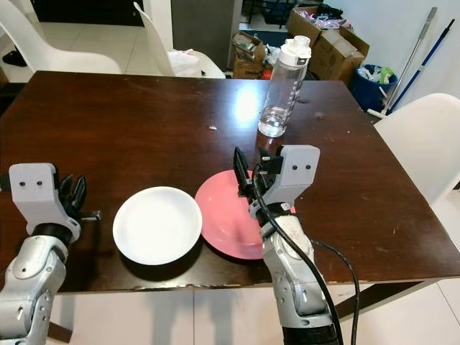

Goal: Setting the table

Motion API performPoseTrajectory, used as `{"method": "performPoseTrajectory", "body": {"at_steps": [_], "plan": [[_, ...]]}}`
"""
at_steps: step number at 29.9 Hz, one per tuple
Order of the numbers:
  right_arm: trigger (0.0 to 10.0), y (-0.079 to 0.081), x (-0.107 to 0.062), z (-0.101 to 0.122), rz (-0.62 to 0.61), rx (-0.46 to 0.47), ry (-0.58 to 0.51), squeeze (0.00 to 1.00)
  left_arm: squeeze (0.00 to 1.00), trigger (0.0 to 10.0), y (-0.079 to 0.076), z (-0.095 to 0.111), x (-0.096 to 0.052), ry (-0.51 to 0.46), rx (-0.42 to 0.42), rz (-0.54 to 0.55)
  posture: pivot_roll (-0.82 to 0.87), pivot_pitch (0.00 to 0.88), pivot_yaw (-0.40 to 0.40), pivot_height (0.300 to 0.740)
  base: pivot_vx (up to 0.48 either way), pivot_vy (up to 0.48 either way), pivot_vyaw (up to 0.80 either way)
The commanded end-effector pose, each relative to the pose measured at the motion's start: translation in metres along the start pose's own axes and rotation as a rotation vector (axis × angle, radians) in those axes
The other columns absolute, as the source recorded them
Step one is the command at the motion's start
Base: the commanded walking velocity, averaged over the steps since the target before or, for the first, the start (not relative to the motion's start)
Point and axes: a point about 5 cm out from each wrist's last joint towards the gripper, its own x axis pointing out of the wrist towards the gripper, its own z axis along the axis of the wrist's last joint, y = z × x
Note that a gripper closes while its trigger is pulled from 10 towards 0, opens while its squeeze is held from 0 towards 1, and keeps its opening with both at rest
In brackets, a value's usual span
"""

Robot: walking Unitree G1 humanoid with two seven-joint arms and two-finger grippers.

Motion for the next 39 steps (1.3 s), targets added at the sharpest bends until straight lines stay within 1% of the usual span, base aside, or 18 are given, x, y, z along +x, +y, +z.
{"method": "performPoseTrajectory", "body": {"at_steps": [1,10,13,16,18,20,22,24,27,29,34,36,39], "plan": [[10.0,-0.003,-0.002,-0.004,-0.011,0.004,0.009,0.0,0.0,10.0,0.0,-0.006,-0.001,0.022,0.014,-0.002,-0.02,0.054,0.034,0.74,0.0,0.0,0.0],[10.0,-0.001,-0.001,-0.003,0.002,0.044,0.005,0.0,0.0,10.0,-0.002,-0.007,-0.002,0.022,0.0,-0.015,-0.02,0.046,0.032,0.74,0.0,0.0,0.0],[10.0,-0.002,-0.001,-0.004,0.0,0.039,0.01,0.0,0.0,10.0,-0.005,-0.007,-0.002,0.026,0.002,-0.028,-0.02,0.046,0.033,0.74,0.0,0.0,0.0],[10.0,-0.002,-0.001,-0.004,0.002,0.028,0.013,0.0,0.0,10.0,-0.005,-0.008,-0.002,0.031,0.015,-0.031,-0.02,0.046,0.034,0.74,0.0,0.0,0.8],[10.0,0.001,-0.001,-0.005,0.025,0.005,0.016,0.0,0.0,10.0,-0.006,-0.009,-0.003,0.036,0.022,-0.034,-0.02,0.048,0.034,0.74,0.0,0.0,0.8],[10.0,0.004,-0.001,-0.005,0.041,0.004,0.018,0.0,0.0,10.0,-0.007,-0.009,-0.003,0.038,0.021,-0.036,-0.02,0.048,0.034,0.74,0.0,0.0,0.8],[10.0,0.008,-0.002,-0.005,0.054,0.009,0.019,0.0,0.0,10.0,-0.01,-0.009,-0.004,0.046,0.003,-0.048,-0.01,0.052,0.036,0.74,0.0,0.0,0.8],[10.0,0.011,-0.003,-0.006,0.069,0.018,0.022,0.0,0.0,10.0,-0.017,-0.009,-0.006,0.066,-0.059,-0.089,-0.01,0.052,0.036,0.74,0.0,0.0,0.8],[10.0,0.013,-0.003,-0.007,0.073,0.021,0.024,0.0,0.0,10.0,-0.019,-0.008,-0.006,0.07,-0.077,-0.094,-0.01,0.055,0.038,0.74,0.0,0.0,0.8],[10.0,0.016,-0.004,-0.008,0.082,0.025,0.027,0.0,0.0,10.0,-0.021,-0.006,-0.006,0.076,-0.11,-0.098,-0.01,0.057,0.04,0.74,0.0,0.0,0.8],[10.0,0.023,-0.004,-0.01,0.104,0.035,0.032,0.0,0.0,10.0,-0.021,-0.004,-0.004,0.09,-0.146,-0.099,-0.01,0.057,0.042,0.74,0.0,0.0,0.8],[10.0,0.025,-0.004,-0.01,0.114,0.039,0.031,0.0,0.0,10.0,-0.021,-0.005,-0.004,0.116,-0.142,-0.099,-0.01,0.058,0.043,0.74,0.0,0.0,0.8],[10.0,0.026,-0.004,-0.01,0.119,0.039,0.031,0.0,0.0,10.0,-0.02,-0.005,-0.003,0.116,-0.132,-0.099,-0.01,0.058,0.044,0.74,0.0,0.0,0.8]]}}
